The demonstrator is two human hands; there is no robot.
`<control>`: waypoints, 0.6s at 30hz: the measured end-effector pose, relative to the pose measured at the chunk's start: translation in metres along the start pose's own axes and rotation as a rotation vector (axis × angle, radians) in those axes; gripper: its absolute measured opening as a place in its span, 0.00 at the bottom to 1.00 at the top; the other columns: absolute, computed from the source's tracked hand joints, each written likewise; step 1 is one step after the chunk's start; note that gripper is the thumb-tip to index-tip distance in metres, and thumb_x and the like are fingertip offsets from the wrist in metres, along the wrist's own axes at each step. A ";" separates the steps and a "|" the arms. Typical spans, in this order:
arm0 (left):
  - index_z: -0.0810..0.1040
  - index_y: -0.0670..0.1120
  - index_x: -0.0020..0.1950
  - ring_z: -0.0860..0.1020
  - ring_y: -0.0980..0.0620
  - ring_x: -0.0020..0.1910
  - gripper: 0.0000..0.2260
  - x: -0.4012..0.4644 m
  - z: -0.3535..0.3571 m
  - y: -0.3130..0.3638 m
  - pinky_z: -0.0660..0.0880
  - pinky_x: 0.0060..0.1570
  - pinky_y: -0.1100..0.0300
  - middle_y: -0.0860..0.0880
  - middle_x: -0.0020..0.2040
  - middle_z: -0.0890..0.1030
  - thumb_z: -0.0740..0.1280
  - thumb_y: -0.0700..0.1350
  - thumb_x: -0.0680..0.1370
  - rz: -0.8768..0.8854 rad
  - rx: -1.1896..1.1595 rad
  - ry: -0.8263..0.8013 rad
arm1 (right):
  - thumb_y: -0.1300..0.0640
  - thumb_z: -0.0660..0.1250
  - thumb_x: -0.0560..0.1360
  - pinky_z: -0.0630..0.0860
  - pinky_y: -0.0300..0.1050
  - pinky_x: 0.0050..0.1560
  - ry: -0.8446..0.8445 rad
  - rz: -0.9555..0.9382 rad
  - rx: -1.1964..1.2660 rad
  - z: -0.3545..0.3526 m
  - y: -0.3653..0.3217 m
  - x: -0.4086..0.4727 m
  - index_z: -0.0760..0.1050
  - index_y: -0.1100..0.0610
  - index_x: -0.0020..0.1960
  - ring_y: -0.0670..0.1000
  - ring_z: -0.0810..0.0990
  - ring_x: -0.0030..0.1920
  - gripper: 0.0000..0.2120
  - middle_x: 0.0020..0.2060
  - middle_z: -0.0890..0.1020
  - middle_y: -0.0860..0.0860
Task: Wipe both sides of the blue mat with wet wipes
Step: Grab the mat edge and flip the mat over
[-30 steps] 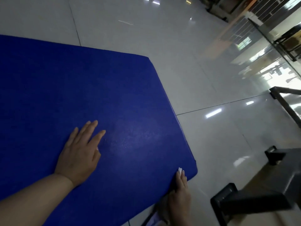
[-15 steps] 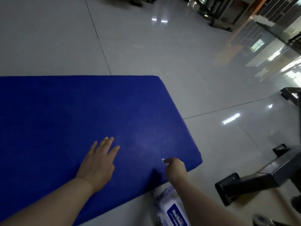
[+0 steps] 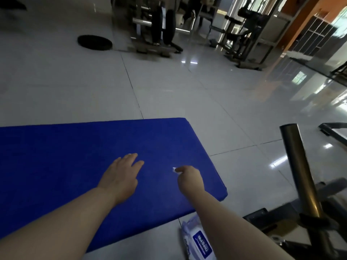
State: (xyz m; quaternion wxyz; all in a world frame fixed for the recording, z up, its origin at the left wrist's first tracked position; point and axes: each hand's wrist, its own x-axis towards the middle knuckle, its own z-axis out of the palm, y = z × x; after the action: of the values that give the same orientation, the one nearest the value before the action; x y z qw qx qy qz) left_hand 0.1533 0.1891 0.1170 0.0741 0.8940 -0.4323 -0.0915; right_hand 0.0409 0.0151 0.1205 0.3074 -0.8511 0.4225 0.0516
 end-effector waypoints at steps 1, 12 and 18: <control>0.52 0.48 0.79 0.47 0.49 0.78 0.26 -0.010 -0.011 0.000 0.42 0.74 0.57 0.47 0.80 0.47 0.53 0.39 0.82 0.001 0.015 0.012 | 0.66 0.56 0.79 0.68 0.39 0.32 0.018 -0.021 0.045 -0.003 -0.007 -0.011 0.73 0.54 0.67 0.47 0.71 0.32 0.20 0.58 0.79 0.54; 0.55 0.47 0.79 0.48 0.47 0.78 0.25 -0.180 -0.117 -0.015 0.43 0.75 0.56 0.46 0.79 0.49 0.55 0.39 0.82 -0.152 0.142 0.121 | 0.66 0.55 0.80 0.63 0.35 0.22 0.035 -0.347 0.433 0.009 -0.093 -0.156 0.76 0.56 0.63 0.43 0.63 0.24 0.17 0.43 0.77 0.45; 0.56 0.50 0.79 0.51 0.46 0.77 0.25 -0.239 -0.131 -0.056 0.46 0.76 0.54 0.48 0.79 0.52 0.55 0.41 0.81 -0.335 0.132 0.149 | 0.66 0.55 0.80 0.66 0.40 0.24 -0.043 -0.409 0.525 0.048 -0.115 -0.187 0.76 0.58 0.62 0.46 0.66 0.25 0.15 0.46 0.78 0.46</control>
State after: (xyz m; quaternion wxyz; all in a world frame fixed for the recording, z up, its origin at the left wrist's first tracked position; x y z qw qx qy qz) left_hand 0.0794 0.4186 0.2564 0.0310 0.9607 -0.2759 -0.0075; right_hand 0.0162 0.2237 0.2021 0.5292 -0.8087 0.2349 -0.1038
